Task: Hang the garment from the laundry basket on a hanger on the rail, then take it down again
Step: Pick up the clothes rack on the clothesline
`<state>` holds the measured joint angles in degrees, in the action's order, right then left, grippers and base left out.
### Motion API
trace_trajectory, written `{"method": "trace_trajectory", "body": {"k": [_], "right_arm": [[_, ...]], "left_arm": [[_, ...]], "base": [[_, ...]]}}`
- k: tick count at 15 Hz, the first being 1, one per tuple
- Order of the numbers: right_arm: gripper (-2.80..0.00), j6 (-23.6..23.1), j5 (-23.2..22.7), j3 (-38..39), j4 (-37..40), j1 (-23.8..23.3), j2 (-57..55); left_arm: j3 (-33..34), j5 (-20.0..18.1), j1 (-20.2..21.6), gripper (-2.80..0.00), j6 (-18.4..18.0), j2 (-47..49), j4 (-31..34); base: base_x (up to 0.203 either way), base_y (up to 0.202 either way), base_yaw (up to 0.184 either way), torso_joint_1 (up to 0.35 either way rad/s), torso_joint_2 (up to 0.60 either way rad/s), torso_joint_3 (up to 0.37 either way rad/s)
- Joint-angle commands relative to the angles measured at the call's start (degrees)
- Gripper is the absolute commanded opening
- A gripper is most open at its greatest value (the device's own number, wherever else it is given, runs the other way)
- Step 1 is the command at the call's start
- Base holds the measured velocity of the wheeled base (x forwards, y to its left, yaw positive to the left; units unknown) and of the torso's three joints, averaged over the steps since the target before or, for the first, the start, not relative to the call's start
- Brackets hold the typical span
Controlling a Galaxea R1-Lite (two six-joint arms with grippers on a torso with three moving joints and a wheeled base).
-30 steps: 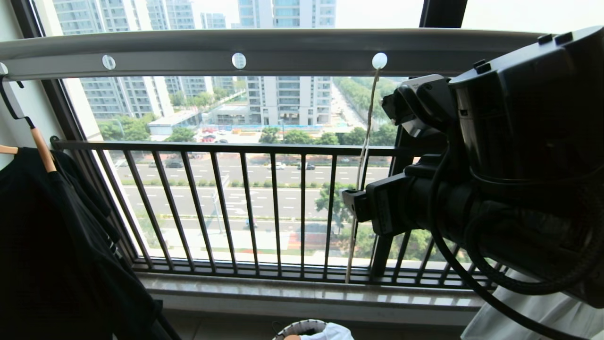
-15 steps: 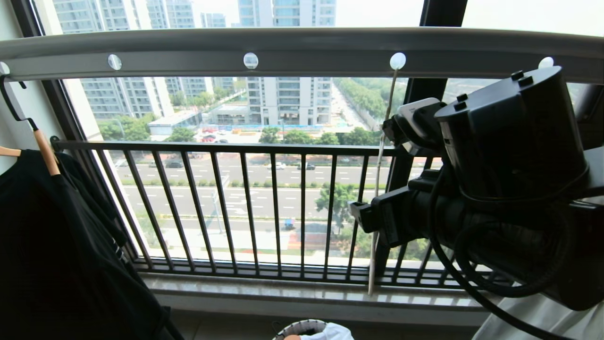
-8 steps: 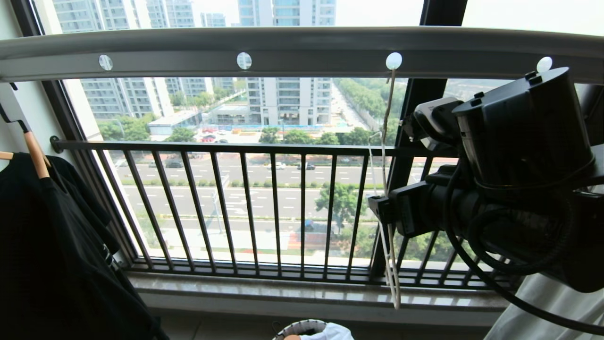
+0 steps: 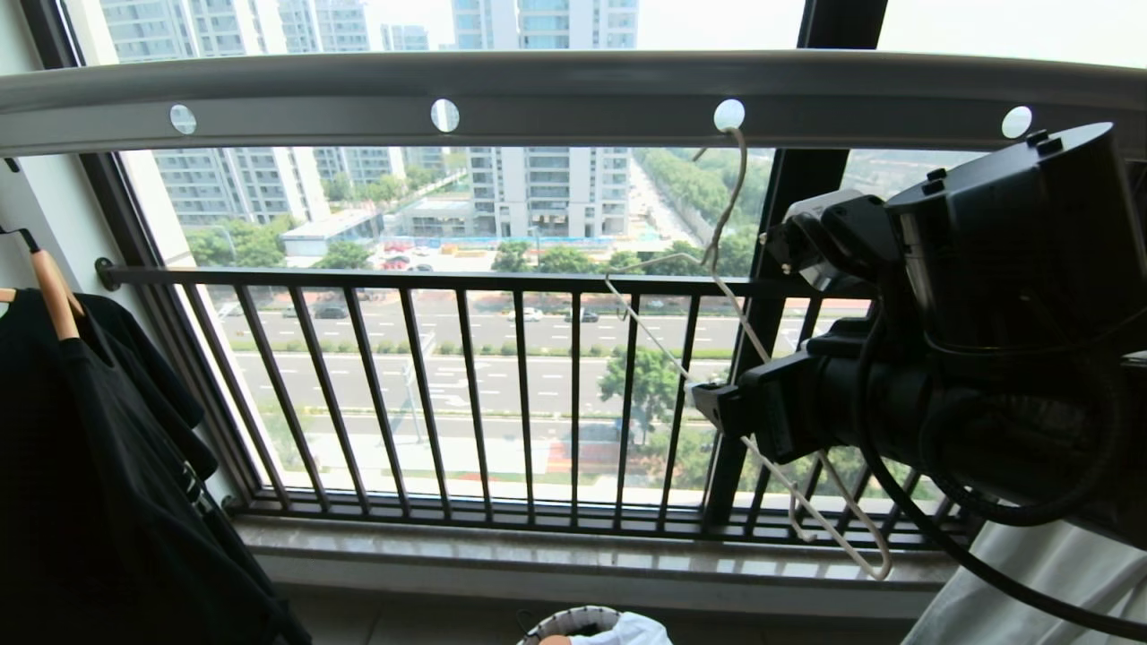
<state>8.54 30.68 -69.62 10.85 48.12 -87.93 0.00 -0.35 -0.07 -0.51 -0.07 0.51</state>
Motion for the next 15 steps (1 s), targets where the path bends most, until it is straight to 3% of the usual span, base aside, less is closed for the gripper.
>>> {"method": "trace_trajectory", "body": {"k": [1,12,15], "right_arm": [[0.0,-0.63,-4.84,0.01,0.04,-0.65,-1.32],[0.0,-2.83,-5.21,0.01,-0.04,-1.98,-2.42],[0.0,-4.28,-10.0,0.82,0.15,-1.95,-0.41]], "left_arm": [[0.0,0.0,-0.01,-2.8,-0.02,0.07,0.02],[0.0,0.0,-0.01,-2.8,-0.02,0.07,0.02],[0.0,0.0,-0.01,-2.8,-0.02,0.07,0.02]], "base": [[0.0,0.0,0.0,0.0,0.0,0.0],[0.0,0.0,0.0,0.0,0.0,0.0],[0.0,0.0,0.0,0.0,0.0,0.0]]}}
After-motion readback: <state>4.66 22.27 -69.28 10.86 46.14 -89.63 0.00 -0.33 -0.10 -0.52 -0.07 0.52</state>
